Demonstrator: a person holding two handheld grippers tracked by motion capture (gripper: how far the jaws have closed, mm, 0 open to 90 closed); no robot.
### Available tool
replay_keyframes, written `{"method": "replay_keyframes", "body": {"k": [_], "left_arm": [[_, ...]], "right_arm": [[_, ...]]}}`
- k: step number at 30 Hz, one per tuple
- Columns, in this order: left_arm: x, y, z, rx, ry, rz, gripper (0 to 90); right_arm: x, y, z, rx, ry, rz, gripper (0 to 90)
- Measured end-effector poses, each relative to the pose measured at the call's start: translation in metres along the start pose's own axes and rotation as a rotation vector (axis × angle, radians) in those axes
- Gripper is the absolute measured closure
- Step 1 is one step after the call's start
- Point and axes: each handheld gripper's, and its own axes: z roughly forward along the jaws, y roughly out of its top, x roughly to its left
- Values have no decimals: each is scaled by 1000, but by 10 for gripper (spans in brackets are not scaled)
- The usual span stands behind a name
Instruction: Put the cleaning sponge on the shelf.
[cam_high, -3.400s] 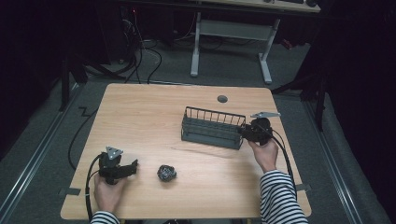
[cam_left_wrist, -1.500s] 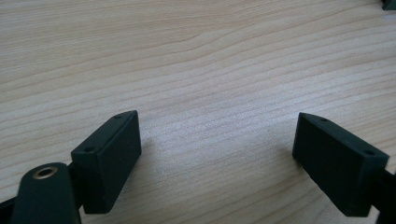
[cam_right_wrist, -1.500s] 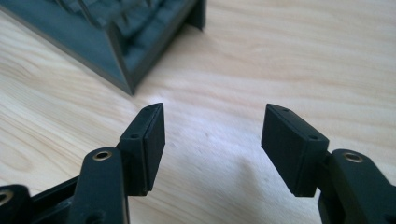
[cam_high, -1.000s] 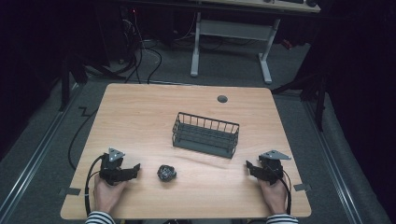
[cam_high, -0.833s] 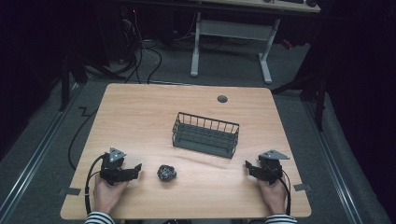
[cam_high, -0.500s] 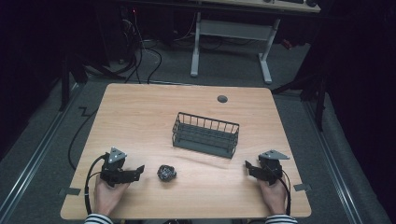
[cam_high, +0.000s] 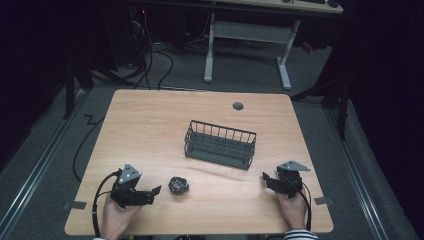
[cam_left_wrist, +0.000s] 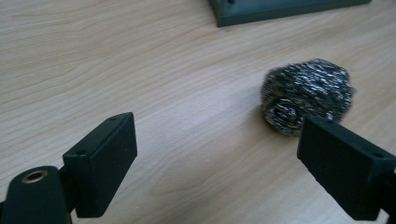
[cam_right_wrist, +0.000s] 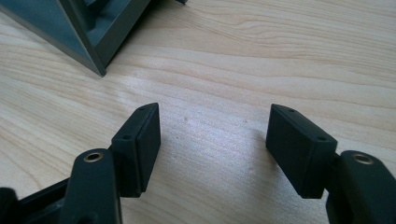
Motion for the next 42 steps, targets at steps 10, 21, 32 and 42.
{"method": "replay_keyframes", "body": {"k": [10, 21, 32, 42], "left_arm": [[-25, 5, 7, 24, -51, 59, 113], [-41, 19, 32, 69, -81, 106, 126], [-49, 23, 56, 119, -69, 129, 157], [-52, 22, 63, 117, -57, 136, 263]], "right_arm": [[0, 0, 0, 1, -6, 7, 356], [0, 0, 0, 1, -6, 7, 356], [0, 0, 0, 1, -6, 7, 353], [0, 0, 0, 1, -7, 8, 351]]}}
